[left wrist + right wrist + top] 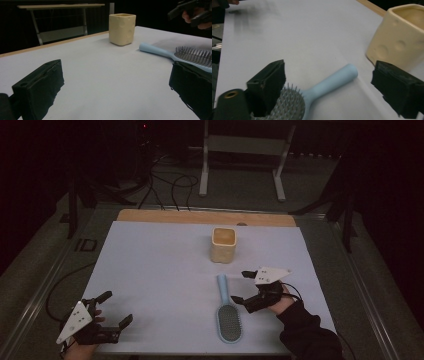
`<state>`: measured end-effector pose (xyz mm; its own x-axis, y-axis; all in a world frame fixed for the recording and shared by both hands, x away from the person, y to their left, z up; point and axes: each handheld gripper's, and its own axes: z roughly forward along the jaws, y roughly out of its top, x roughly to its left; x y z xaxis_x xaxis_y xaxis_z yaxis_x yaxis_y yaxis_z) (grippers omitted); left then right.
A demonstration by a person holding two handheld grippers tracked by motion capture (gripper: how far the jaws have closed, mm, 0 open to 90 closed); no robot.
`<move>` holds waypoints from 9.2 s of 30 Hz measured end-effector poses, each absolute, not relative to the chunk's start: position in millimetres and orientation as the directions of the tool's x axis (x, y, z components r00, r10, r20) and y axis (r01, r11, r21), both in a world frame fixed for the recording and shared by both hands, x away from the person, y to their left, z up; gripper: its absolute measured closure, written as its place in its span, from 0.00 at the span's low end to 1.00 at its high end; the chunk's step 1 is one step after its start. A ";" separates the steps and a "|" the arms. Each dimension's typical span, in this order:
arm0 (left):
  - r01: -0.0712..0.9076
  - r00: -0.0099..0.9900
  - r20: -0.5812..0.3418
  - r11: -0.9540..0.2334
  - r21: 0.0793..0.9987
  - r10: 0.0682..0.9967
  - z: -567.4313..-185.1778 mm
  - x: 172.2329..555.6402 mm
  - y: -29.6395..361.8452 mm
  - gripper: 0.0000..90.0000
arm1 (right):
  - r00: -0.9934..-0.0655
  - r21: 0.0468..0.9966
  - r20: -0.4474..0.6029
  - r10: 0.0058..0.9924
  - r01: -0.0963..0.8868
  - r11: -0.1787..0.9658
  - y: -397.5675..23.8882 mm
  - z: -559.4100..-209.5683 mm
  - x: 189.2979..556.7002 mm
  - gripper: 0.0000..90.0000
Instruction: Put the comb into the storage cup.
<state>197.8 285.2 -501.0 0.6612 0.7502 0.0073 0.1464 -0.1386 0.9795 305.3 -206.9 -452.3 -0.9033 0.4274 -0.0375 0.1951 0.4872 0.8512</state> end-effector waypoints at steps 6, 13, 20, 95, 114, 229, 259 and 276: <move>0.145 0.662 0.008 -0.139 0.980 0.750 -500.9 198.0 285.3 0.00 | -0.917 0.840 -0.020 0.399 0.200 0.504 -193.0 -452.9 324.0 0.15; 0.141 0.663 0.009 -0.137 0.980 0.748 -500.7 198.0 285.3 0.00 | -0.932 0.818 -0.020 0.362 0.193 0.541 -172.7 -457.4 342.3 0.25; 0.145 0.665 0.003 -0.132 0.981 0.747 -501.0 198.1 285.9 0.00 | -0.936 0.794 -0.027 0.351 0.193 0.576 -153.9 -463.9 356.9 0.42; 0.151 0.669 0.000 -0.136 0.979 0.744 -500.9 198.1 284.9 0.00 | -0.905 0.535 -0.037 0.425 0.341 0.773 -274.6 -498.2 299.0 1.00; 0.152 0.669 0.003 -0.141 0.978 0.743 -501.5 198.7 283.6 0.00 | -0.922 0.529 0.001 0.387 0.329 0.782 -285.1 -499.0 245.4 1.00; 0.170 0.672 -0.018 -0.131 0.977 0.740 -502.1 199.2 284.6 0.00 | -0.973 0.011 -0.061 0.224 0.224 0.974 -178.8 -487.3 246.0 0.78; 0.173 0.669 -0.020 -0.129 0.976 0.743 -502.1 199.2 285.1 0.00 | -0.956 0.311 -0.054 0.289 0.259 0.915 -189.3 -469.4 254.8 0.78; 0.175 0.669 -0.018 -0.135 0.975 0.743 -502.4 199.3 284.8 0.00 | -0.938 0.512 -0.051 0.342 0.270 0.816 -187.7 -449.6 262.7 0.78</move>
<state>199.3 284.8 -502.4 0.6691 0.7429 -0.0175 0.1751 -0.1347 0.9753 262.7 -187.7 -449.6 -0.9383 0.3420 -0.0506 0.2696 0.8156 0.5120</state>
